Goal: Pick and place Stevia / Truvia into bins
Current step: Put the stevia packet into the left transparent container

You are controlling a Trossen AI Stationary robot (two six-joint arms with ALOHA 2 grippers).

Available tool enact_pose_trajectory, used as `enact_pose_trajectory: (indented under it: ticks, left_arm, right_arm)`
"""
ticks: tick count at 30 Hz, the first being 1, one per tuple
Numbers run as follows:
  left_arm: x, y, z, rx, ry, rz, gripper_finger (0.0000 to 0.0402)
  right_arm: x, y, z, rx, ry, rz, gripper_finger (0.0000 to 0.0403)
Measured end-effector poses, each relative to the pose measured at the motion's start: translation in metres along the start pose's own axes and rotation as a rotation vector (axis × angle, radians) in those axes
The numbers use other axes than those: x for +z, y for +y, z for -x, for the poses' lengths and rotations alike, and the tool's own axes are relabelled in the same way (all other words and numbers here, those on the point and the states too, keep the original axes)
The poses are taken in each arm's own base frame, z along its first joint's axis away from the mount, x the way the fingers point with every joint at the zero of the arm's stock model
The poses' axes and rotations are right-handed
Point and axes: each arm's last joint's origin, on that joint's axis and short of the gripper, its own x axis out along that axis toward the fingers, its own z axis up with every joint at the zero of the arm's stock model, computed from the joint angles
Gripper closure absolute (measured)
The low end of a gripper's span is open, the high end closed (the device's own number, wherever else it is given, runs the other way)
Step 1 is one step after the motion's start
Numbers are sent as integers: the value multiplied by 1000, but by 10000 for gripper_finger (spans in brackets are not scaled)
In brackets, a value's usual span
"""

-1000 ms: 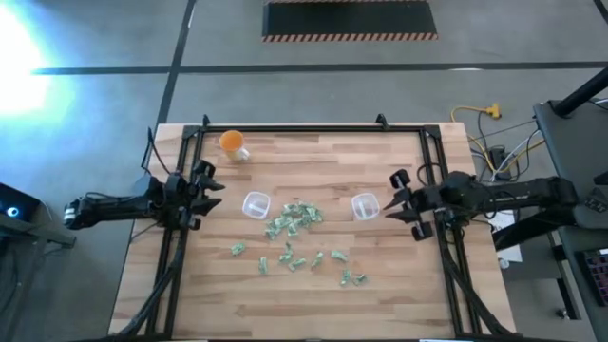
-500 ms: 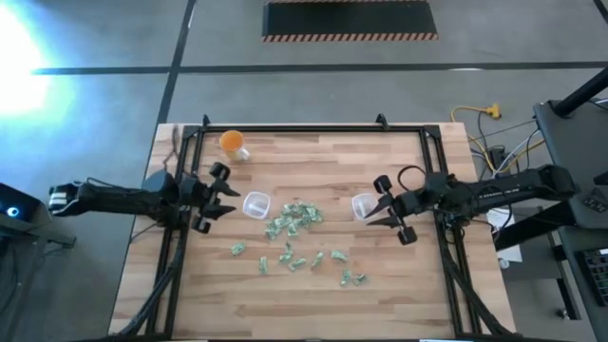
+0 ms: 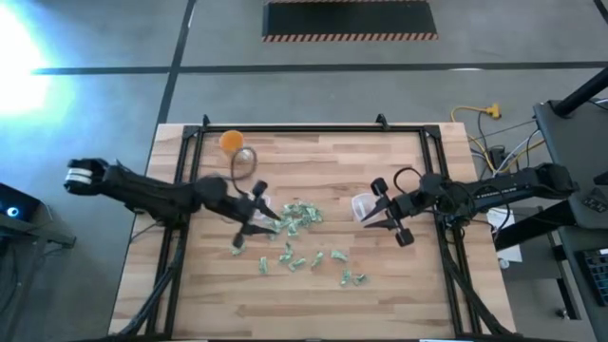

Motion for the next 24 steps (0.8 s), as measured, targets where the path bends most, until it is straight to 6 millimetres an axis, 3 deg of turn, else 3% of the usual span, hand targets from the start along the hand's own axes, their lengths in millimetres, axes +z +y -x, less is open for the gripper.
enact_pose_trajectory:
  ticks: [5, 12, 24]
  left_arm:
    - [2, -8, -21, 141, 242, -20, 253]
    - [7, -31, -36, 159, 392, -15, 253]
    - [-11, -72, -16, 282, 680, 279, 253]
  right_arm:
    - [0, 1, 0, 8, -1, -1, 335]
    - [0, 1, 0, 7, 0, -1, 335]
    - [-1, 1, 0, 8, 6, 7, 335]
